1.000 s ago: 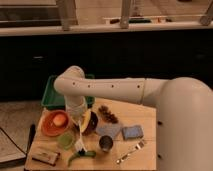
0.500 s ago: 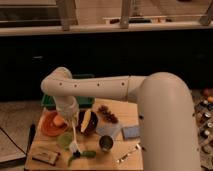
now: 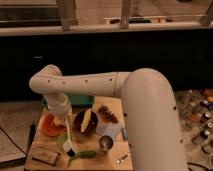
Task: Place brush in plastic cup
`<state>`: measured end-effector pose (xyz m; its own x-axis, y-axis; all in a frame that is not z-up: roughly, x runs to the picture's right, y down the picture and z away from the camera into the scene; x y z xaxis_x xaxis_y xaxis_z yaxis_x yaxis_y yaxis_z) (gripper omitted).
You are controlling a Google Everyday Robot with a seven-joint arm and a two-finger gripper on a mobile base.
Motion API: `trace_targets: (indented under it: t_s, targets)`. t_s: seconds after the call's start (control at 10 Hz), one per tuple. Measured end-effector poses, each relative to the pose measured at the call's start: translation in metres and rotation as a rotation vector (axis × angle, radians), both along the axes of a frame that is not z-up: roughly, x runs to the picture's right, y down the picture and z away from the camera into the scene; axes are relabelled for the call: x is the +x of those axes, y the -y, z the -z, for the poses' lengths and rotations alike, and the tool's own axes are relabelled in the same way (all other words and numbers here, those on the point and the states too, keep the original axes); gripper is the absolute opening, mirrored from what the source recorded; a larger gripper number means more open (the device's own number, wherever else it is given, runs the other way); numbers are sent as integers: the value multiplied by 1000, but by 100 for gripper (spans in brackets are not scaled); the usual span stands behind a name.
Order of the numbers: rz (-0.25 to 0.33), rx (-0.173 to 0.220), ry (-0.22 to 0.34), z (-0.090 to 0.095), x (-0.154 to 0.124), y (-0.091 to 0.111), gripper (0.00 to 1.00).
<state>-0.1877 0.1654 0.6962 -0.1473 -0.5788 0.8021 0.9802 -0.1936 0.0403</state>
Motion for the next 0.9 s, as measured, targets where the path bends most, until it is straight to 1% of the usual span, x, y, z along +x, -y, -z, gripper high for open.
trace_targets:
  t_s: [0.1,0.4,0.7,0.9]
  targets:
    - [-1,-3,-8,2,-2,2,0]
    - [-11,-9,-8,8,-12,5,0]
    - [-16,-27,11,9,-23,6,0]
    - [-21,-38,21,6,-23,8,0]
